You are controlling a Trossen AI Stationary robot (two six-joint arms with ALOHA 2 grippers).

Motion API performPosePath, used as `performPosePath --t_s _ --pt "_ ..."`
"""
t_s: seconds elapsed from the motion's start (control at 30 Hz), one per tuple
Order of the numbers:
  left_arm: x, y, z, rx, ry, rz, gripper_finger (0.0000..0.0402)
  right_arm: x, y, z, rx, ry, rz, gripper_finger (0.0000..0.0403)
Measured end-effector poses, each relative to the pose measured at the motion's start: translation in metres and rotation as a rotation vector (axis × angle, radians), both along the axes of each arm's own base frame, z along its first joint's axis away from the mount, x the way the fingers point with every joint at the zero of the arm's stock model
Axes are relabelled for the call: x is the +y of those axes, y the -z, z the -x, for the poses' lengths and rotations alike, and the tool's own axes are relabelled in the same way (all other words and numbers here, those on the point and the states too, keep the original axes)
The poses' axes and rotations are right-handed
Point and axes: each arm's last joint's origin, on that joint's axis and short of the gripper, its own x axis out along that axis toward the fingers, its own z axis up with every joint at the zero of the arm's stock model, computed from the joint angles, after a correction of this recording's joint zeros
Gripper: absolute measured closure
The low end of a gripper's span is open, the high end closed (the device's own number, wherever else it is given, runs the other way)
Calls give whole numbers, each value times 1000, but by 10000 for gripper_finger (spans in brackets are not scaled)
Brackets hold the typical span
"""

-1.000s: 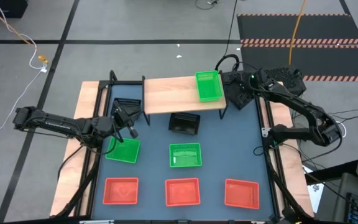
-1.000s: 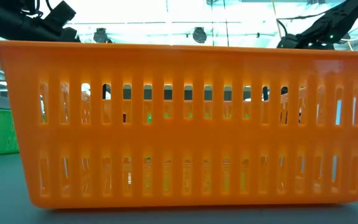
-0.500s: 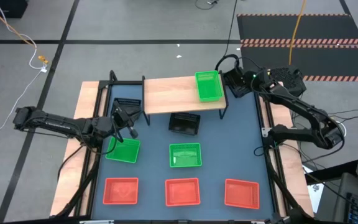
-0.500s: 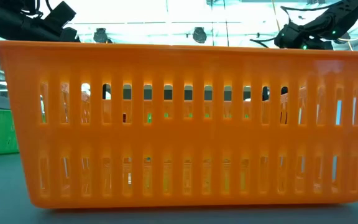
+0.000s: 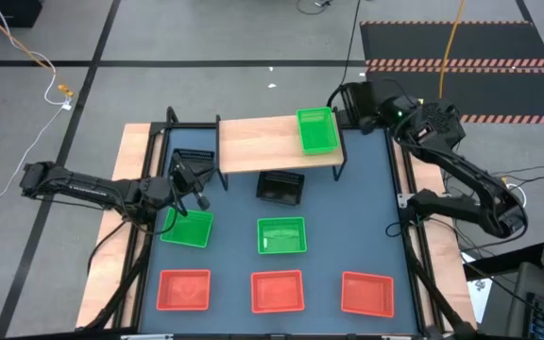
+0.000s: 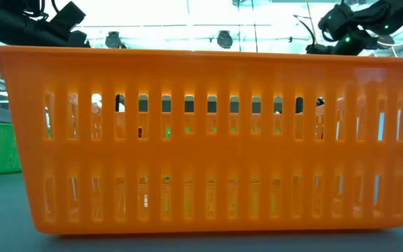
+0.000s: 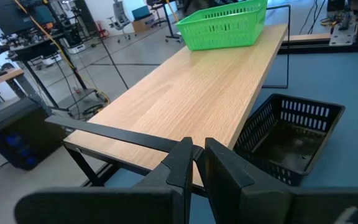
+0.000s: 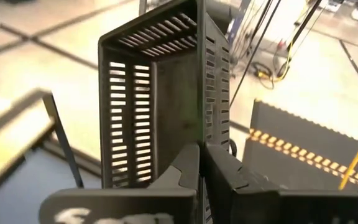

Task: Stack baskets on shelf by color
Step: Put the top right black bin on the shelf

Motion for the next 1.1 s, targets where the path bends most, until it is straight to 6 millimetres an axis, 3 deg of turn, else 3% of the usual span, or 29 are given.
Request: performPosePath --t_s 0.33,0.67,1.1 --pt "0 0 0 0 -1 3 355 13 -23 3 -98 -17 139 402" --pt "0 0 0 -3 -1 5 355 40 -48 3 -221 -101 276 402" --pt "0 -3 -1 -29 -1 3 355 72 -73 -46 -430 -420 288 401"
